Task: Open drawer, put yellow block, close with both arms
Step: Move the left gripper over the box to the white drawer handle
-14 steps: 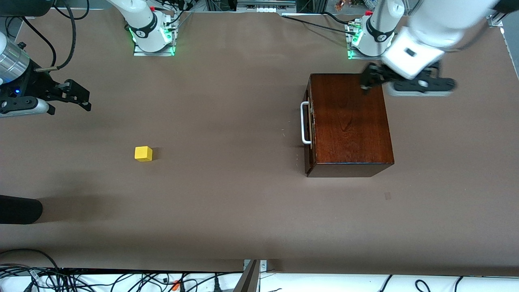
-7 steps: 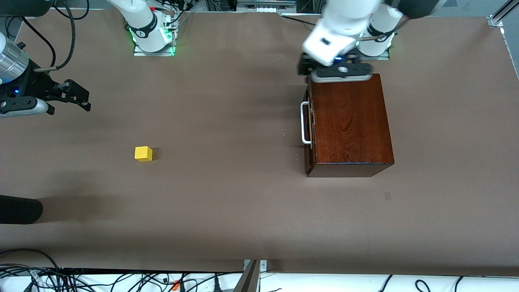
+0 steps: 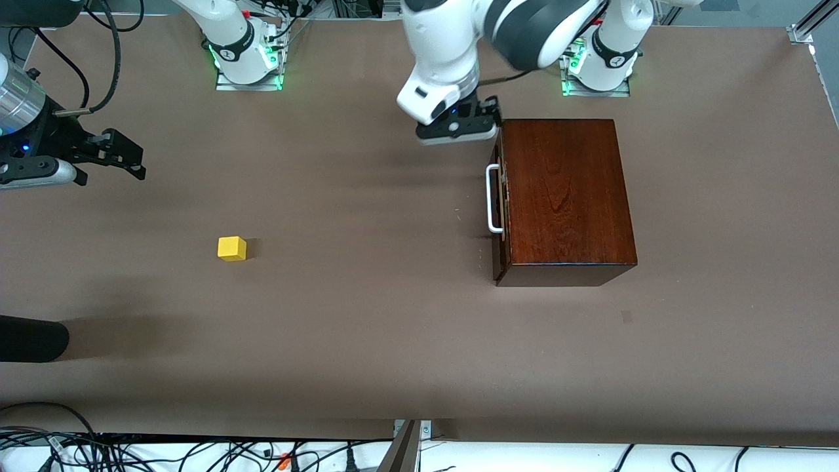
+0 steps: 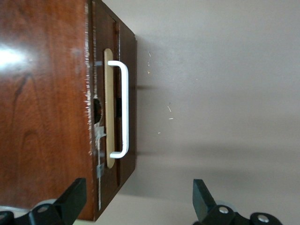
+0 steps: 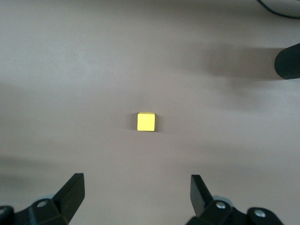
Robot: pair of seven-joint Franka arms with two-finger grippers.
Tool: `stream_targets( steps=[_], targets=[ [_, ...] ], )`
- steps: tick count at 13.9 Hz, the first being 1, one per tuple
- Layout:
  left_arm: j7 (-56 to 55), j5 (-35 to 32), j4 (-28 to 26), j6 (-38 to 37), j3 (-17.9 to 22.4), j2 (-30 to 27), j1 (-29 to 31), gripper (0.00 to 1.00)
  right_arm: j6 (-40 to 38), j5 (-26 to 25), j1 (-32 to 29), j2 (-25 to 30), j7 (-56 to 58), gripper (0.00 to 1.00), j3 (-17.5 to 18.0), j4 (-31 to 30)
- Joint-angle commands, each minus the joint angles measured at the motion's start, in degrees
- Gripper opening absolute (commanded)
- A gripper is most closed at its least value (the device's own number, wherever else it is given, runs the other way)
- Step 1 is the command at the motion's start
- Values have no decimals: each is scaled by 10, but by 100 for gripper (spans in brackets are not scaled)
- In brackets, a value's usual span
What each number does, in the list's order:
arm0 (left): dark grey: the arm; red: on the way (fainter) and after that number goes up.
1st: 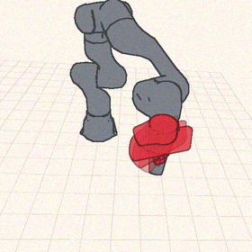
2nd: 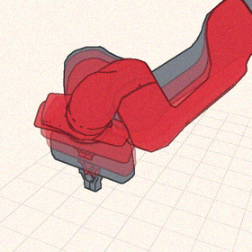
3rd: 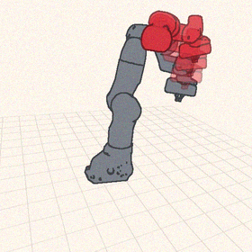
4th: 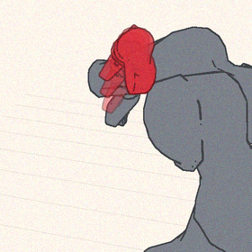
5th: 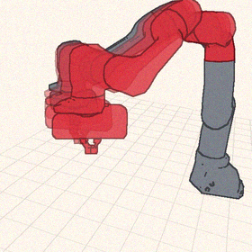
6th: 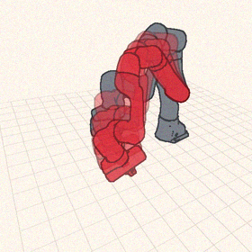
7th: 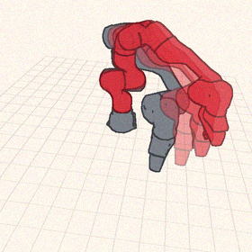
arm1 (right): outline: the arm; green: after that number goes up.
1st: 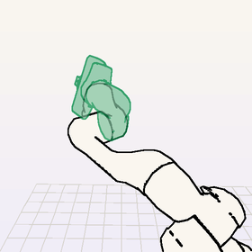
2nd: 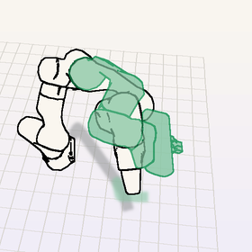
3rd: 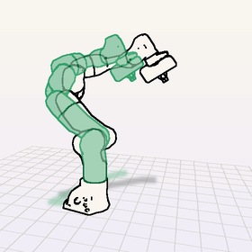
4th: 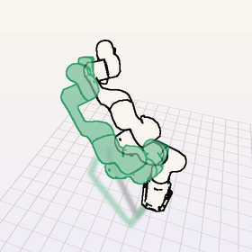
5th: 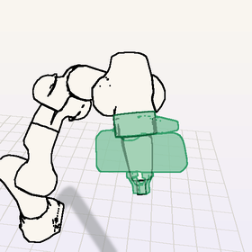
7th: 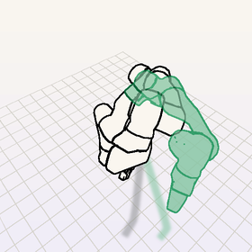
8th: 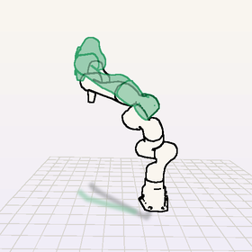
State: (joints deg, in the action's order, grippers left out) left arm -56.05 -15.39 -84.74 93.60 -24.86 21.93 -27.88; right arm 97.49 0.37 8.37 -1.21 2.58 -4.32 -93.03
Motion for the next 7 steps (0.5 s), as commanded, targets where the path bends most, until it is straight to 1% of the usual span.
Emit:
stream_targets(
  steps=[1, 4, 6, 7],
  targets=[
    [2, -44, 27, 8, 5, 37, -8, 100, -10, 9, -6, -8, 5, 100, 2, 17],
    [26, -48, 18, 23, 8, 60, -1, 100, -11, 9, -7, -9, 5, 100, 2, 17],
    [26, -66, 14, 25, 9, 83, 3, 100, -10, 9, -7, -10, 5, 100, 2, 17],
    [27, -68, 5, 35, 10, 84, 8, 100, -10, 9, -6, -10, 5, 100, 2, 17]
  ],
)
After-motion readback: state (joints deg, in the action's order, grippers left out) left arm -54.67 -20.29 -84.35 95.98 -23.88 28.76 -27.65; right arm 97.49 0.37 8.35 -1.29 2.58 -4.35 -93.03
